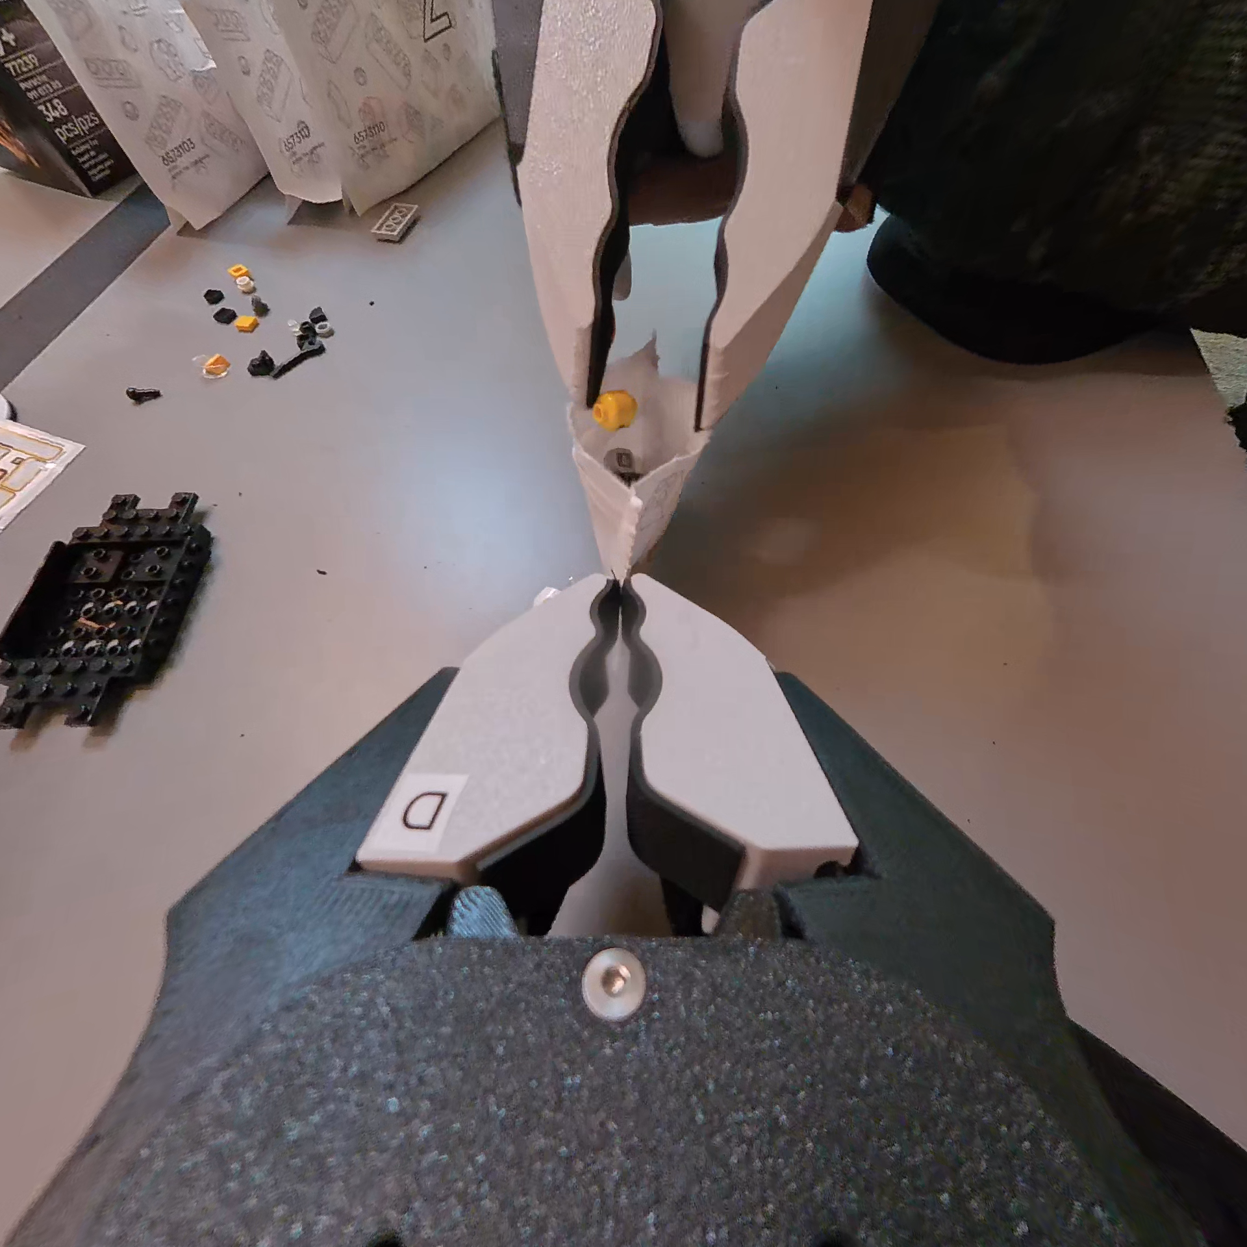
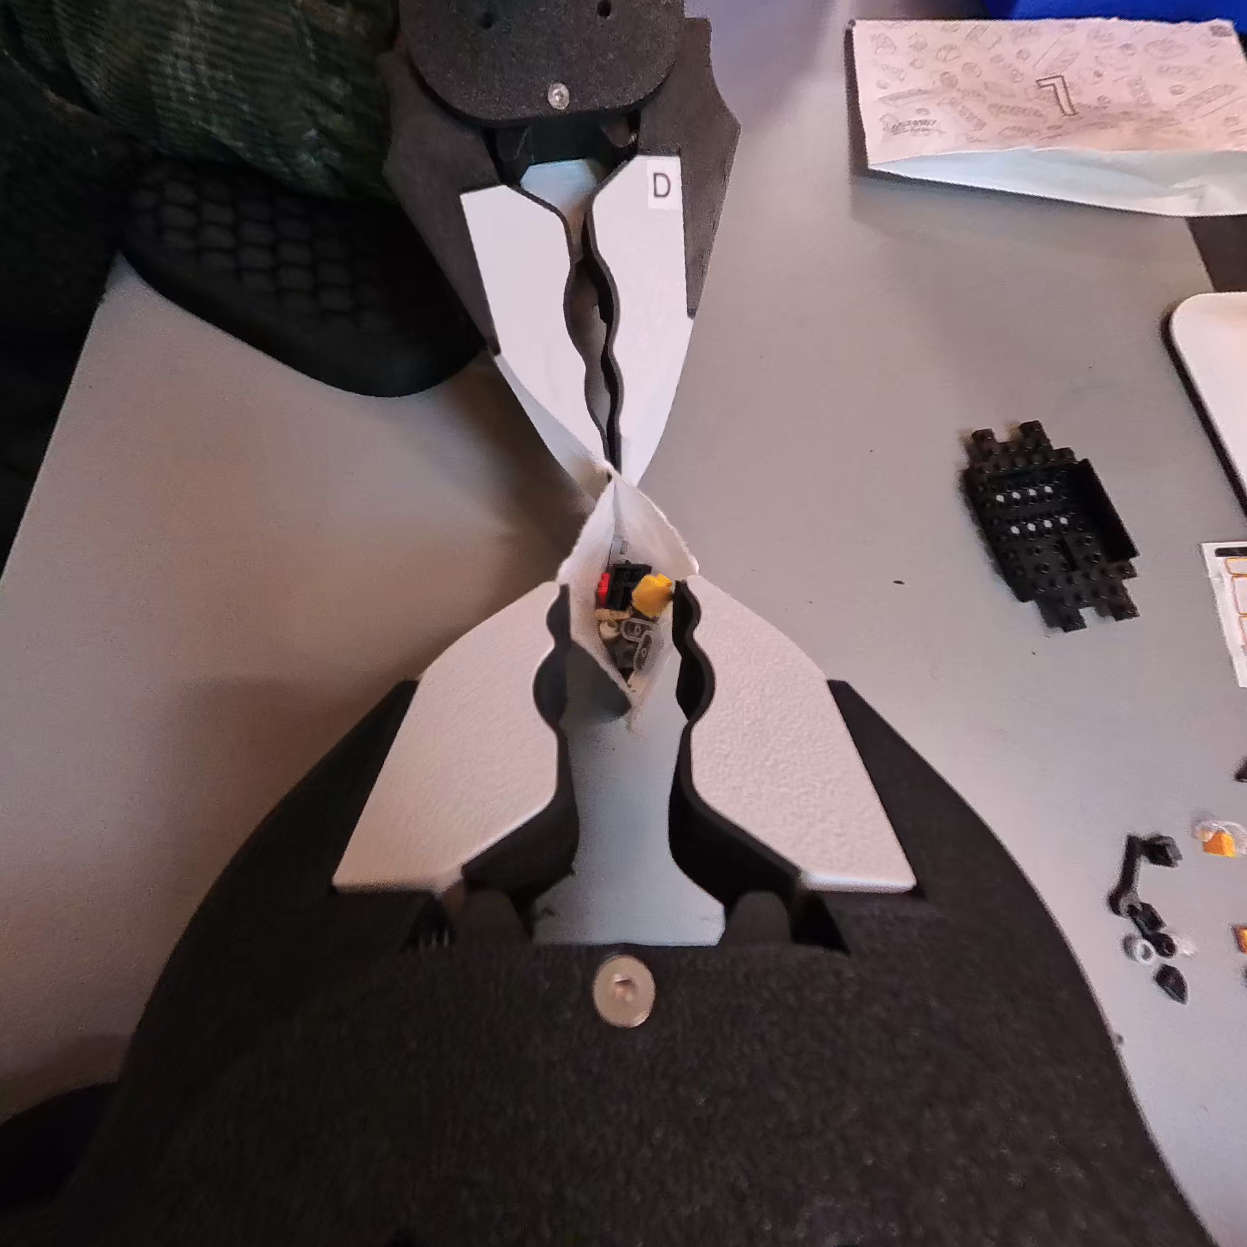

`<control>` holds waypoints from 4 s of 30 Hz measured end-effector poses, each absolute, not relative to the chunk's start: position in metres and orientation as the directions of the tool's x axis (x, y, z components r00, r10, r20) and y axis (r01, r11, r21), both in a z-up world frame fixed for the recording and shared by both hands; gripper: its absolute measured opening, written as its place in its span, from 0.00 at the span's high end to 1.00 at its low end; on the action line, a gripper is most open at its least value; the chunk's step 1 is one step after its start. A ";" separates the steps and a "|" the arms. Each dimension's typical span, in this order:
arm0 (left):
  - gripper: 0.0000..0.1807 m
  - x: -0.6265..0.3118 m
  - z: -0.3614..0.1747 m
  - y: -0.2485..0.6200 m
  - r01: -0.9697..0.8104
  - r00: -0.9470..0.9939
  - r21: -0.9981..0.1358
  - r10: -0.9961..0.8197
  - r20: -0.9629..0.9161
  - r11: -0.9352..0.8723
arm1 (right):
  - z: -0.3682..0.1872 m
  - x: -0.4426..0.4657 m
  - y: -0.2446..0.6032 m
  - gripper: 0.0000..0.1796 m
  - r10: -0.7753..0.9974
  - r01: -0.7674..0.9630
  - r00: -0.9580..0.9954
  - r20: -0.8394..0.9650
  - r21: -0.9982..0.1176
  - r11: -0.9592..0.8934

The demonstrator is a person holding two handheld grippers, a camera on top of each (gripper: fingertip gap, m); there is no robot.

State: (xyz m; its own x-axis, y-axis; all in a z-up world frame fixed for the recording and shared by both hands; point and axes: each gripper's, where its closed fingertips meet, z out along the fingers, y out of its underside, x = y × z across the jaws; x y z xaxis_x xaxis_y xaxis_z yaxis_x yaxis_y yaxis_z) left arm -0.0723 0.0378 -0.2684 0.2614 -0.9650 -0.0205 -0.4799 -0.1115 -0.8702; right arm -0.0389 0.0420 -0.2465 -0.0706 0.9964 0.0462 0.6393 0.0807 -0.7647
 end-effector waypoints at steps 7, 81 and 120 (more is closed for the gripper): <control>1.00 -0.075 -0.272 0.038 -0.488 0.263 -0.864 -0.965 -0.006 -0.127 | -0.240 -0.034 0.049 0.79 0.997 0.628 -0.035 0.065 -0.775 0.072; 1.00 -0.110 -0.285 0.031 -0.519 0.259 -0.843 -0.966 0.000 -0.140 | -0.231 -0.065 0.049 0.89 1.000 0.468 -0.001 0.017 -0.883 0.016; 1.00 -0.121 -0.288 0.026 -0.532 0.225 -0.836 -0.974 0.012 -0.133 | -0.204 -0.074 0.052 0.92 0.993 0.359 0.038 0.114 -0.929 0.093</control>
State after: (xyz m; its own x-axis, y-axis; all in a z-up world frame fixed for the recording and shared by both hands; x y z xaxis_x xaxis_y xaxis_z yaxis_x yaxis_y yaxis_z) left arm -0.1212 0.0264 -0.2884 0.2246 -0.9744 0.0120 -0.5324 -0.1330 -0.8359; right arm -0.0744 0.0518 -0.2040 0.0375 0.9928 0.1136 0.3585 0.0928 -0.9289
